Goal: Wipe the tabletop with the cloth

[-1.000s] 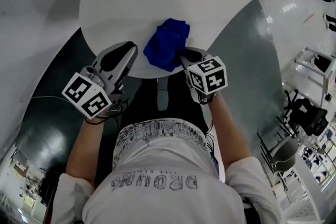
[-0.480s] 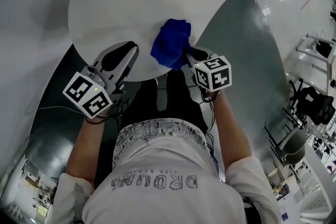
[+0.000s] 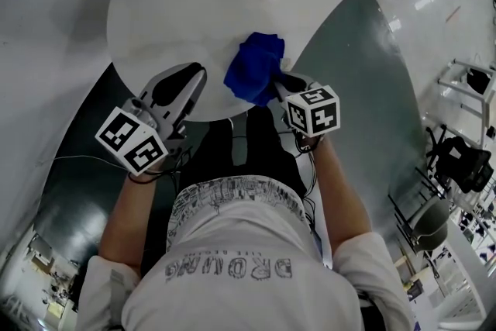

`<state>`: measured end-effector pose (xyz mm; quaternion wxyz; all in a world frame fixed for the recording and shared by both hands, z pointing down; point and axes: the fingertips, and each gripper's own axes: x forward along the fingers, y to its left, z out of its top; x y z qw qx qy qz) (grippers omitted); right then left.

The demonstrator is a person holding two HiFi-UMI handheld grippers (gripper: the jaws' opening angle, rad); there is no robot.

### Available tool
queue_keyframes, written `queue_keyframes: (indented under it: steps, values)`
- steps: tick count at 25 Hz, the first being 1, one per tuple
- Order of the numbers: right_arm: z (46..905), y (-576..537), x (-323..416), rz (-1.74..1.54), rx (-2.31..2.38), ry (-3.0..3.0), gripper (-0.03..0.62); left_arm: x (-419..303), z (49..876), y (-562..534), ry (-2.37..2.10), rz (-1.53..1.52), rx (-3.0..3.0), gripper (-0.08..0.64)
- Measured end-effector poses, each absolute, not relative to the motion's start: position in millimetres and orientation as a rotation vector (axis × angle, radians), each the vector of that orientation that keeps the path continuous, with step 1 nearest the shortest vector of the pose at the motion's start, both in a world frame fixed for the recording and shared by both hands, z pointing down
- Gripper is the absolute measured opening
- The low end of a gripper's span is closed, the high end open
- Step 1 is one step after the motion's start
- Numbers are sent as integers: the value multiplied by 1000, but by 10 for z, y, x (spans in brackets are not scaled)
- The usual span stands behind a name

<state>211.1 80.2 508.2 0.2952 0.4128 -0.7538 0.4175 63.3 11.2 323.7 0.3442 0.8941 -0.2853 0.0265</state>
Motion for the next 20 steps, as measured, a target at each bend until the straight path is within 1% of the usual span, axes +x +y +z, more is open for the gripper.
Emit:
queue_keyframes:
  steps: [9, 15, 20]
  values:
    - [4927, 694, 1992, 1062, 1092, -2044, 43, 522, 3034, 70, -771, 34, 2350, 60]
    - [4388, 454, 1809, 1103, 1104, -2223, 42, 390, 2850, 43, -814, -11, 2370, 60]
    - [3847, 208, 1687, 1055, 1124, -2356, 41, 307, 2643, 17, -843, -69, 2391, 60]
